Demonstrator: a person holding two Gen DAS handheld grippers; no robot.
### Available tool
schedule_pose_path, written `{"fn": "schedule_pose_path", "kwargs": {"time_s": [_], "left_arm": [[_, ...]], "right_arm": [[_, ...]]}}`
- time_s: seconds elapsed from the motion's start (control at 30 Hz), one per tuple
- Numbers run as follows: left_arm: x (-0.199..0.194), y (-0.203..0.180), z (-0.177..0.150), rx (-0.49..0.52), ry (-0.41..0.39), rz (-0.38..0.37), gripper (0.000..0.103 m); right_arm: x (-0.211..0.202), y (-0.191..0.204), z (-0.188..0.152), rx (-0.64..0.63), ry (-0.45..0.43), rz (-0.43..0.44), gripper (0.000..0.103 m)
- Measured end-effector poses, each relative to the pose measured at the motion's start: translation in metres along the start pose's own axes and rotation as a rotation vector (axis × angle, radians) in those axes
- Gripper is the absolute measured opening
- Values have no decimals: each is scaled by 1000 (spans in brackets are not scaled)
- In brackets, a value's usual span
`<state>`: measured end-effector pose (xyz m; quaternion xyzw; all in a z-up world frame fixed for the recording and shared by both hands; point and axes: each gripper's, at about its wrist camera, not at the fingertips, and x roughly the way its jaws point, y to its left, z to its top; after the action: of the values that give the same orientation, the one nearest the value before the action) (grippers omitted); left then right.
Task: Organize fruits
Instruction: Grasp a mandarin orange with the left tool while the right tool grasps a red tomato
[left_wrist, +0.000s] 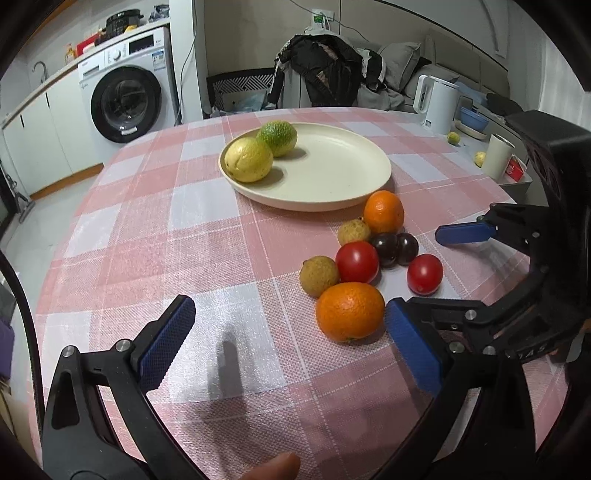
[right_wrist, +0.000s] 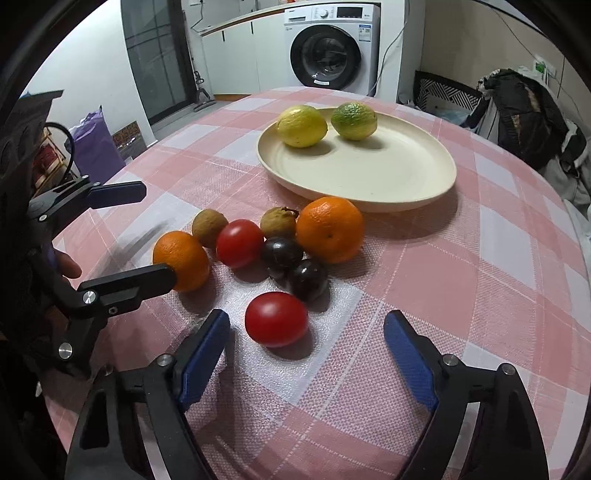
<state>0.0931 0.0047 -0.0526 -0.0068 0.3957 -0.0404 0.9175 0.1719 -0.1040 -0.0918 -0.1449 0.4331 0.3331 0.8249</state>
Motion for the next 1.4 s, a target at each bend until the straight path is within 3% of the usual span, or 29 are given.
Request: {"fn": "schedule_pose_path", "kwargs": {"time_s": [0.23, 0.4, 0.93, 1.0, 1.4], "left_arm": [[5, -6, 0, 21, 16, 8, 98], [6, -12, -1, 37, 24, -19, 81], [7, -24, -4, 102, 35, -64, 47], [6, -25, -5, 106, 35, -82, 38], [2, -19, -5, 74, 29, -120, 36]], "right_arm": [[-2, 10, -2, -51, 3, 7, 80], [-5, 14, -4, -71, 0, 15, 73], [-9, 15, -5, -90, -8, 30, 56], [-9, 15, -5, -89, -9, 30, 55], [-9, 9, -3, -59, -21, 63, 44]]}}
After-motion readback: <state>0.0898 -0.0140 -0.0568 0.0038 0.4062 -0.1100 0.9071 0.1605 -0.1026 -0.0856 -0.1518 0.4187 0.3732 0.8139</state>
